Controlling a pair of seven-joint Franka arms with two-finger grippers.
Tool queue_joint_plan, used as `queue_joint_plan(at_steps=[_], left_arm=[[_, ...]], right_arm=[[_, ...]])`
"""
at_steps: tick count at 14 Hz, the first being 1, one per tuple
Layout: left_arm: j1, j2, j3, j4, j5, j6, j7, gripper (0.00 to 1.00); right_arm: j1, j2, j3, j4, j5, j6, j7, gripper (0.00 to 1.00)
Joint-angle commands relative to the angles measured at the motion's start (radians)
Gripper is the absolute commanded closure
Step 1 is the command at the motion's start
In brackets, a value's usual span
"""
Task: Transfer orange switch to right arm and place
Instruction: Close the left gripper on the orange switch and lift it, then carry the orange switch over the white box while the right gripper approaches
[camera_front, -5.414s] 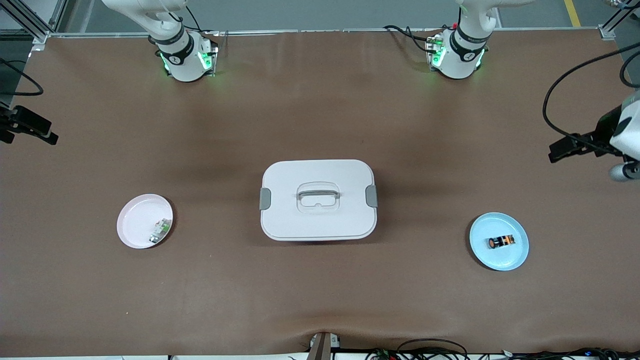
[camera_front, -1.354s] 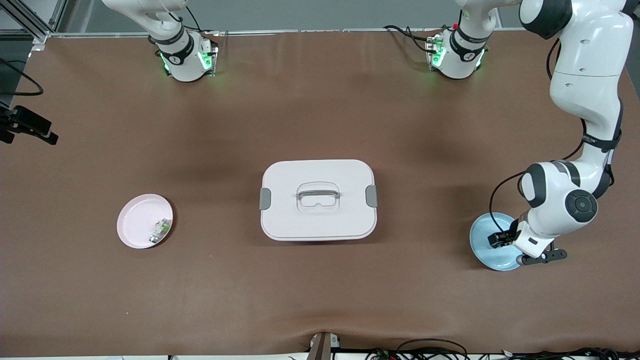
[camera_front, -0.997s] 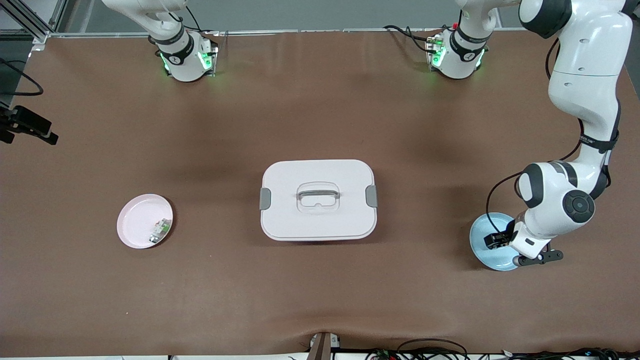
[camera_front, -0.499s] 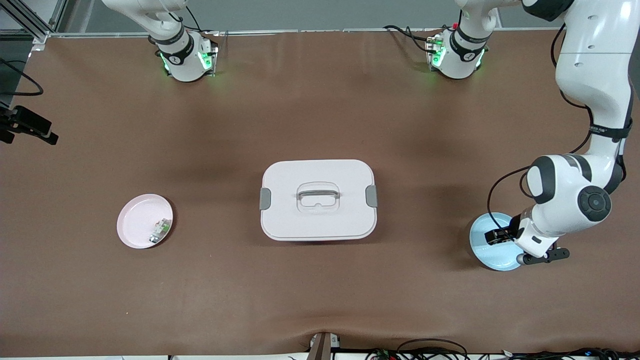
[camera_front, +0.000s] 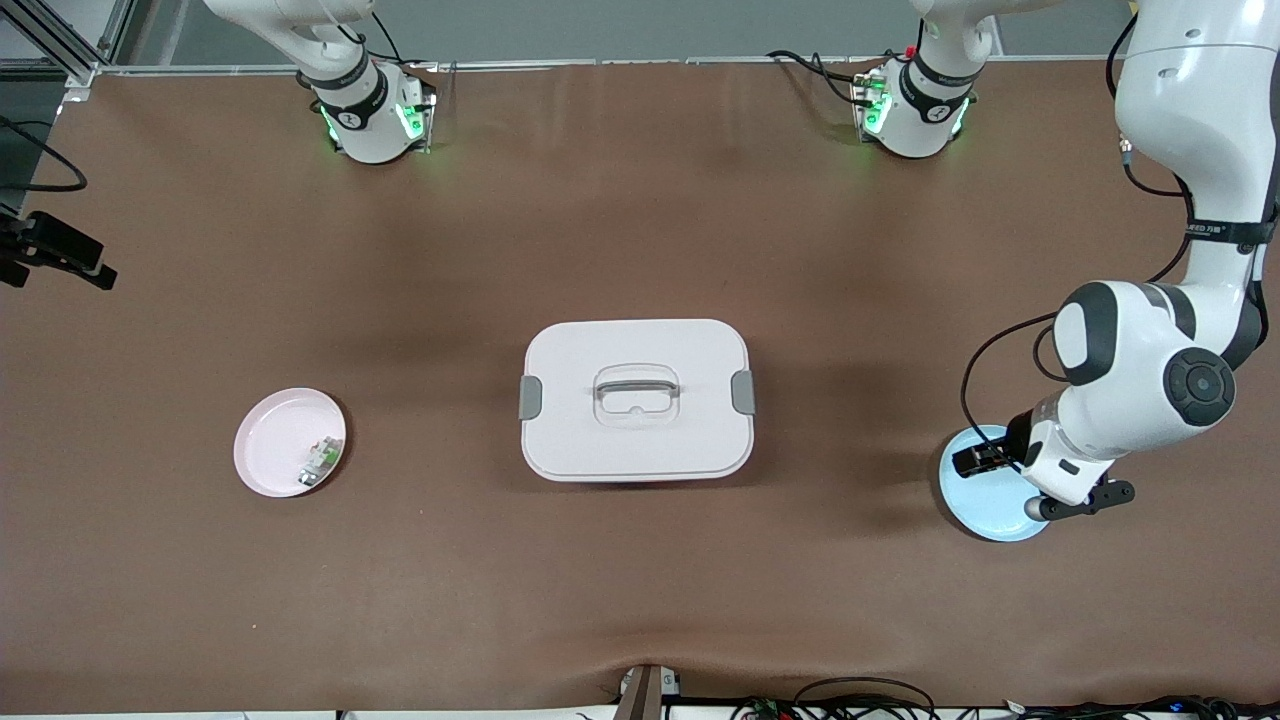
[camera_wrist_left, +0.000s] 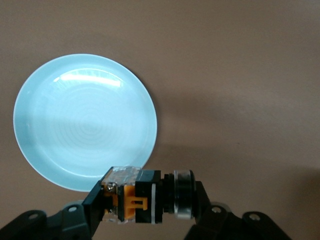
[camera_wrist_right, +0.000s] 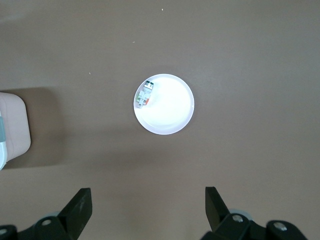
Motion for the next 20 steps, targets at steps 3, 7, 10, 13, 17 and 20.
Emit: queue_joint_plan(at_steps=[3, 7, 10, 13, 17, 20], left_arm=[[0.007, -0.045, -0.076, 0.036, -0.015, -0.096, -0.148, 1.00], [0.009, -0.049, -0.173, 0.064, -0.044, -0.122, -0.334, 1.00], [0.007, -0.047, -0.234, 0.093, -0.067, -0.124, -0.467, 1.00], [0.012, -0.047, -0.294, 0.130, -0.095, -0.139, -0.584, 1.00], [-0.016, -0.039, -0.340, 0.193, -0.222, -0.144, -0.724, 1.00], [-0.022, -0.036, -0.394, 0.197, -0.257, -0.144, -0.866, 1.00]], right_arm=[[-0.010, 0.012, 0.014, 0.022, 0.000, -0.016, 0.003, 0.00], [-0.008, 0.015, 0.014, 0.022, 0.001, -0.016, 0.001, 0.00], [0.006, 0.020, 0.017, 0.015, 0.001, -0.018, 0.013, 0.00], [0.051, 0.020, 0.018, 0.002, 0.010, -0.018, 0.015, 0.00], [0.087, 0.020, 0.018, -0.060, 0.194, -0.029, 0.015, 0.00], [0.096, 0.019, 0.018, -0.094, 0.288, -0.019, 0.058, 0.00]])
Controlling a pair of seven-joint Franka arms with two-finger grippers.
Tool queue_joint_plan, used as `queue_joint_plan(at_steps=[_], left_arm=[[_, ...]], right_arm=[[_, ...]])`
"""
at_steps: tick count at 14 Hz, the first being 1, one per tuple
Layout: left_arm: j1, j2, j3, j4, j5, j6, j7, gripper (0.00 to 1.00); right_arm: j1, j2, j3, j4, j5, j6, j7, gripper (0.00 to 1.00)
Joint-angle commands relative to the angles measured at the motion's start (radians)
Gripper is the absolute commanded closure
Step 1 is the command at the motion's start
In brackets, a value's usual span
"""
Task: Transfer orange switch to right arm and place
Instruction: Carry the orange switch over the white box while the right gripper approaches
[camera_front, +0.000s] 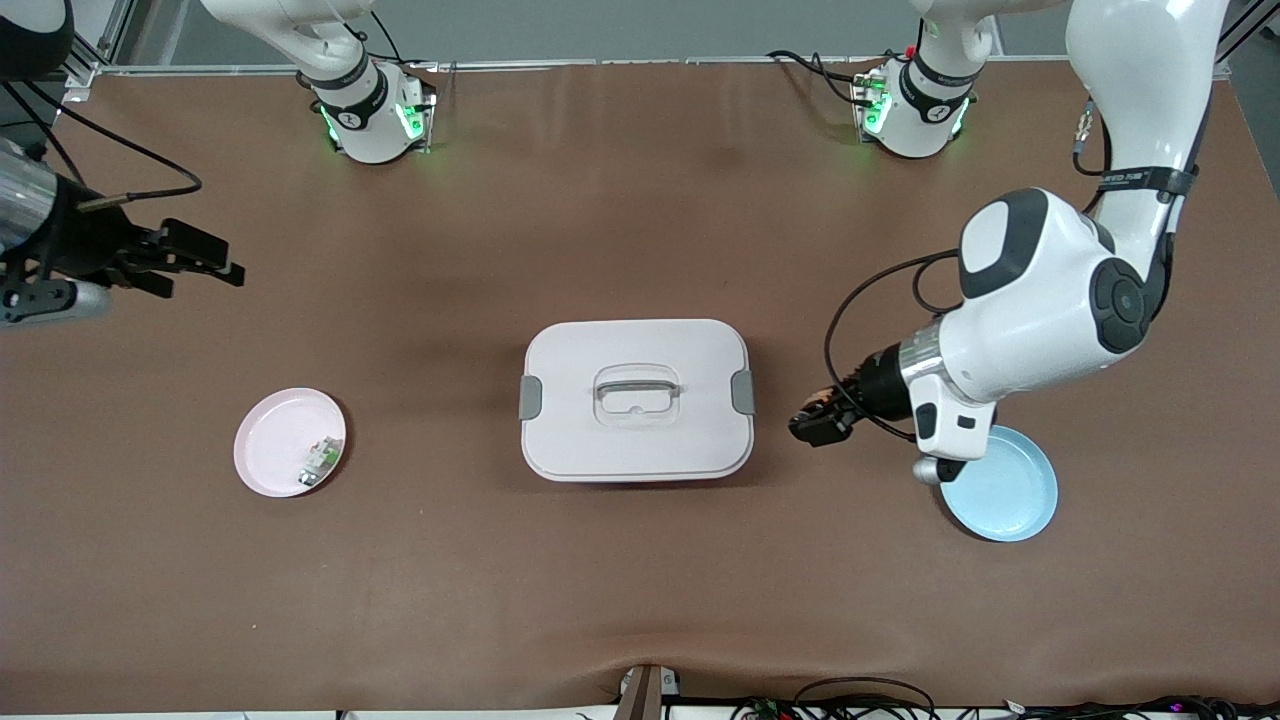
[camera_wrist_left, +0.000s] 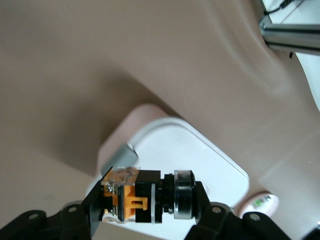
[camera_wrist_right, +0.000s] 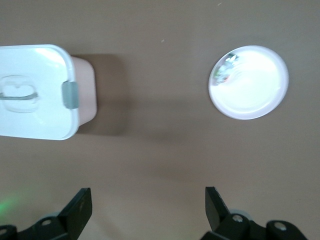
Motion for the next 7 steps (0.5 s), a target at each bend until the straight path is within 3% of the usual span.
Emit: queue_joint_plan(at_steps=[1, 4, 7], left_arm=[[-0.008, 0.002, -0.041, 0.019, -0.034, -0.022, -0.136, 1.00], [-0.037, 0.020, -0.073, 0.046, -0.041, -0.022, -0.278, 1.00], [-0.083, 0.039, -0.072, 0.062, -0.063, -0.019, -0.340, 1.00]], right_arm=[[0.018, -0.014, -0.004, -0.036, 0.073, 0.009, 0.043, 0.00], [0.066, -0.031, -0.004, -0.087, 0.122, 0.065, 0.067, 0.00], [0.106, -0.102, -0.003, -0.229, 0.259, 0.197, 0.087, 0.00]])
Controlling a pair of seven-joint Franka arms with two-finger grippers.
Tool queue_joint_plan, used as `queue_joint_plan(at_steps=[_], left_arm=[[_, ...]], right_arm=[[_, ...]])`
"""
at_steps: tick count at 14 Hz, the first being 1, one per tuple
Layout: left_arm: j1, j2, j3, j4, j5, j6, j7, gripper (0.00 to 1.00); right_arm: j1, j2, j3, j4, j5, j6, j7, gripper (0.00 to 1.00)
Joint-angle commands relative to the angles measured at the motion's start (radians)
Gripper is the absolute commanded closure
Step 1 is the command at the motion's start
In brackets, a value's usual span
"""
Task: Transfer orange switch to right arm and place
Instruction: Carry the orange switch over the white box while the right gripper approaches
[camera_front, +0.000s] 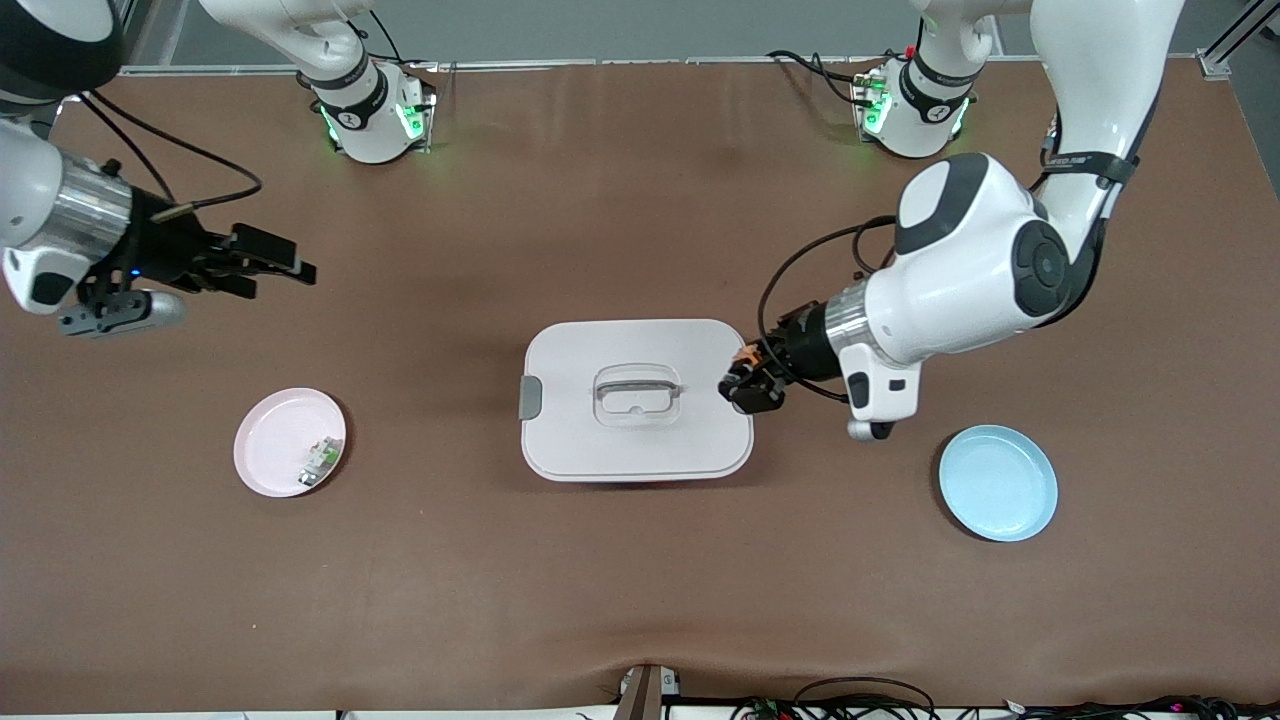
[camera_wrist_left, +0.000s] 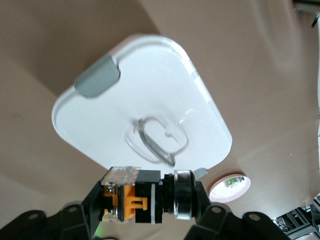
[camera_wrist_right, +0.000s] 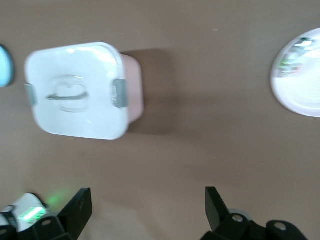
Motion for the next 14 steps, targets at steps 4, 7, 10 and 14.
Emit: queue_joint_plan(at_steps=[4, 7, 10, 14], left_arm=[[-0.080, 0.062, -0.003, 0.069, -0.024, -0.008, -0.093, 1.00], [-0.108, 0.074, 0.000, 0.069, -0.024, 0.009, -0.106, 1.00], [-0.120, 0.091, 0.000, 0.073, -0.024, 0.023, -0.138, 1.00], [-0.142, 0.099, 0.003, 0.076, -0.023, 0.029, -0.152, 1.00]], right_arm=[[0.138, -0.155, -0.006, -0.279, 0.136, 0.269, 0.105, 0.00], [0.241, -0.153, -0.006, -0.283, 0.150, 0.367, 0.260, 0.00], [0.312, -0.161, -0.006, -0.329, 0.257, 0.495, 0.316, 0.00], [0.396, -0.161, -0.006, -0.406, 0.407, 0.667, 0.321, 0.00]])
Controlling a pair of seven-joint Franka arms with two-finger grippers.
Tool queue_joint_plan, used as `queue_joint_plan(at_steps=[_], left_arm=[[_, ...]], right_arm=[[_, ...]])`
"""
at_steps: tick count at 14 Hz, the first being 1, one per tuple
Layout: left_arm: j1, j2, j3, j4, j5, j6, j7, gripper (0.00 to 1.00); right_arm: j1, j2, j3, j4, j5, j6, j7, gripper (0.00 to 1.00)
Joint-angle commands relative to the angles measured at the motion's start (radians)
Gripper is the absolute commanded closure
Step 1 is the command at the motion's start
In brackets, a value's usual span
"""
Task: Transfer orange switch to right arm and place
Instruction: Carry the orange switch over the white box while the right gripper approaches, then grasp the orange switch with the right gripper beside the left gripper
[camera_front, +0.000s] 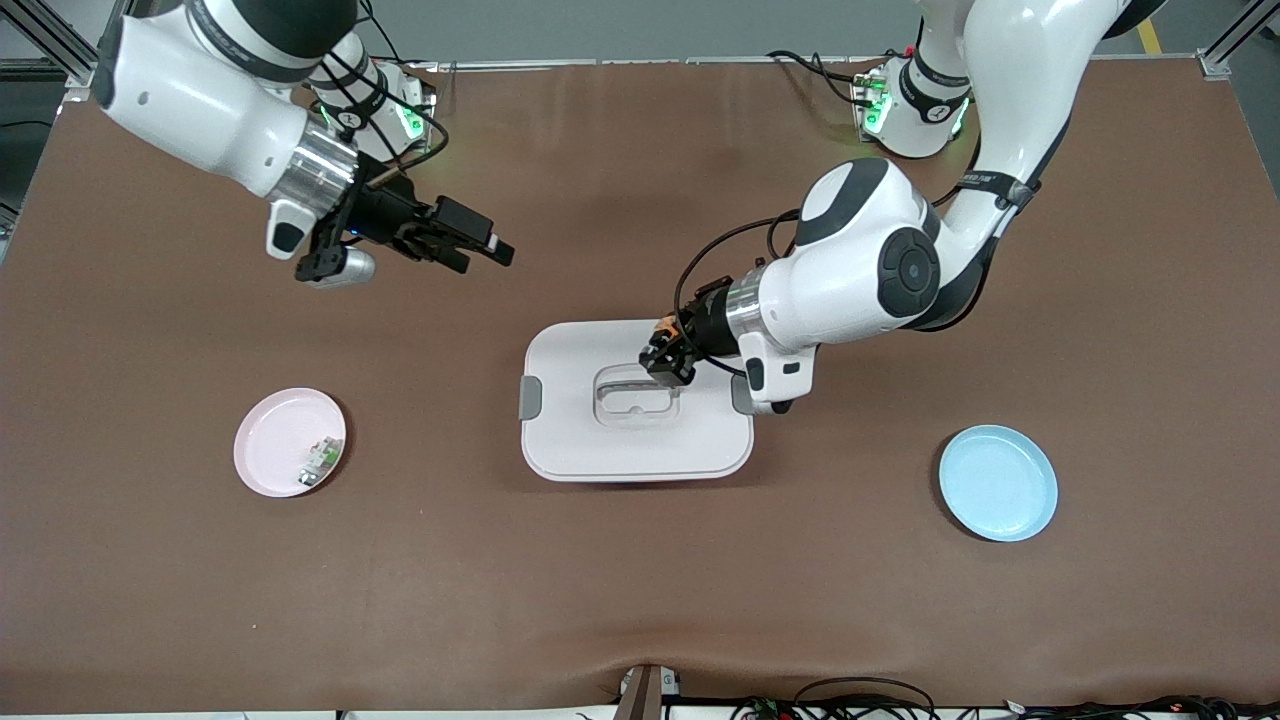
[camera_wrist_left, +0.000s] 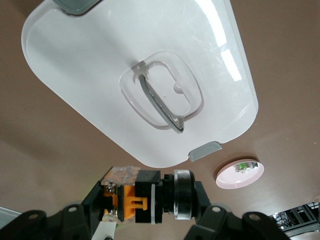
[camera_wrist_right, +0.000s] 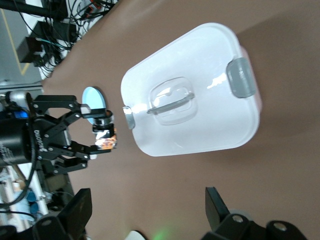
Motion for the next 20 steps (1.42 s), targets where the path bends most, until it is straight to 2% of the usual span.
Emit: queue_joint_plan(at_steps=[1, 2, 6, 10, 13, 20], left_arm=[[-0.019, 0.014, 0.004, 0.027, -0.015, 0.016, -0.017, 1.00], [-0.027, 0.021, 0.004, 0.027, -0.013, 0.030, -0.023, 1.00], [-0.045, 0.027, 0.004, 0.027, -0.016, 0.064, -0.052, 1.00], [-0.075, 0.027, 0.003, 0.044, -0.016, 0.065, -0.190, 1.00], [-0.079, 0.027, -0.001, 0.044, -0.018, 0.064, -0.259, 1.00], [-0.104, 0.032, 0.001, 0.041, -0.016, 0.056, -0.336, 1.00]], right_arm=[[0.063, -0.033, -0.010, -0.076, 0.107, 0.112, 0.019, 0.00], [0.080, -0.029, -0.010, -0.081, 0.135, 0.149, 0.039, 0.00], [0.191, 0.008, -0.010, -0.081, 0.141, 0.307, 0.121, 0.00], [0.246, 0.068, -0.010, -0.080, 0.141, 0.408, 0.121, 0.00], [0.274, 0.099, -0.010, -0.080, 0.143, 0.450, 0.122, 0.00], [0.274, 0.134, -0.011, -0.061, 0.172, 0.448, 0.113, 0.00]])
